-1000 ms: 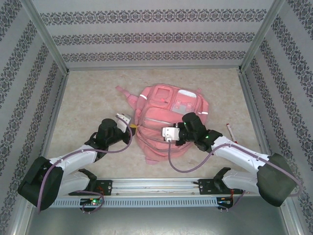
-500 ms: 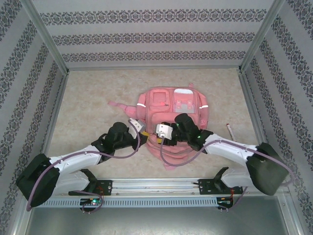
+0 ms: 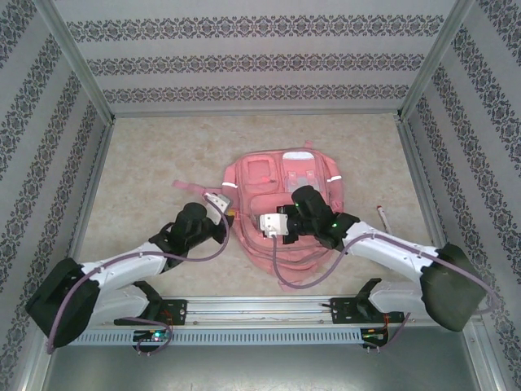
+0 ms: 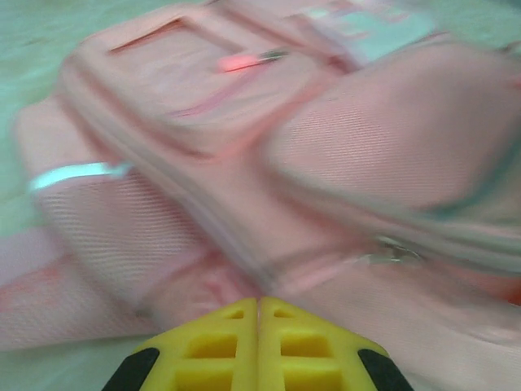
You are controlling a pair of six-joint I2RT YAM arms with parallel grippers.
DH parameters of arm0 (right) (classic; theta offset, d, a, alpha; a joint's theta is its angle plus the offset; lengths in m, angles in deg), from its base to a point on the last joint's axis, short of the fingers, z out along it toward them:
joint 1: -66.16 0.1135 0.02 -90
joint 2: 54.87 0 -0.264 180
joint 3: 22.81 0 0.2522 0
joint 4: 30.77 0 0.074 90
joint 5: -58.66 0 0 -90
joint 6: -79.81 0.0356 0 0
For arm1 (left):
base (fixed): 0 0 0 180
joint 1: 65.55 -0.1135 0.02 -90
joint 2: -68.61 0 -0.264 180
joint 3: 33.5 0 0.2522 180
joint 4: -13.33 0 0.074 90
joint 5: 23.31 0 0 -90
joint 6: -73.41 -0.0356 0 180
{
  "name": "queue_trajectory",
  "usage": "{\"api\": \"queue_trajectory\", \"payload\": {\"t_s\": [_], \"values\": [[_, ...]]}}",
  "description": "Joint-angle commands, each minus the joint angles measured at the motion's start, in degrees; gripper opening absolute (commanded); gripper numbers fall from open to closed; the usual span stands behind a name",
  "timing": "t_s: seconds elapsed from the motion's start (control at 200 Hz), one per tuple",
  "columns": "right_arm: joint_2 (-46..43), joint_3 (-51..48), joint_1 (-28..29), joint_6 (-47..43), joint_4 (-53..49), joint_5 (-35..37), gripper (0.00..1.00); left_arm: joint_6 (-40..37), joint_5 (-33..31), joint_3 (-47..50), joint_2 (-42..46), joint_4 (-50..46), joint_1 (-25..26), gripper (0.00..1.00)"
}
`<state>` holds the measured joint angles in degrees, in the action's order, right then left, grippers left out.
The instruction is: Pack the student bag
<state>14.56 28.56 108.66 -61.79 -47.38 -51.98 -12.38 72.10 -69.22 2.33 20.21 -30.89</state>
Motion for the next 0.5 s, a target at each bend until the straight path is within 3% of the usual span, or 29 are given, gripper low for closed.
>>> {"api": "queue_trajectory", "payload": {"t_s": [0.0,0.11,0.215,0.325,0.365,0.445,0.465,0.48,0.495], "values": [[-4.42,-1.08,-0.2,-5.69,-6.92,-6.5,0.0,-0.1,-2.89,1.13,-3.35,1.92,-6.3,0.0],[-6.41,-2.82,1.58,-10.9,-9.23,-9.13,0.0,-1.11,-0.52,-1.33,-6.04,2.61,-8.47,0.0],[-6.24,-3.22,2.98,-9.45,-8.78,-8.07,0.0,-2.34,2.5,-4.06,-8.81,1.54,-9.16,0.0],[-5.97,-4.25,3.05,-1.62,-1.14,-4.11,0.41,-4.47,5.93,-4.77,-8.57,1.7,-9.19,0.0],[-6.1,-3.98,2.74,1.88,0.57,-2.71,0.51,-4.94,6.57,-4.76,-7.29,1.63,-9.18,0.1],[-7.33,-2.75,1.21,13.67,2.9,-1.5,0.7,-5.52,6.94,-5.36,-3.6,-0.63,-9.21,0.42],[-7.92,-2.56,0.85,17.82,3.88,-0.93,0.8,-6.26,7.56,-5.58,-2.55,-1.23,-9.22,0.45],[-8.43,-2.54,0.57,21.11,4.74,-0.25,0.95,-7.14,8.52,-5.71,-1.81,-1.79,-9.17,0.47],[-8.89,-2.54,0.38,24.42,5.61,0.88,0.98,-8.35,9.59,-5.98,-1.01,-2.4,-9.23,0.49]]}}
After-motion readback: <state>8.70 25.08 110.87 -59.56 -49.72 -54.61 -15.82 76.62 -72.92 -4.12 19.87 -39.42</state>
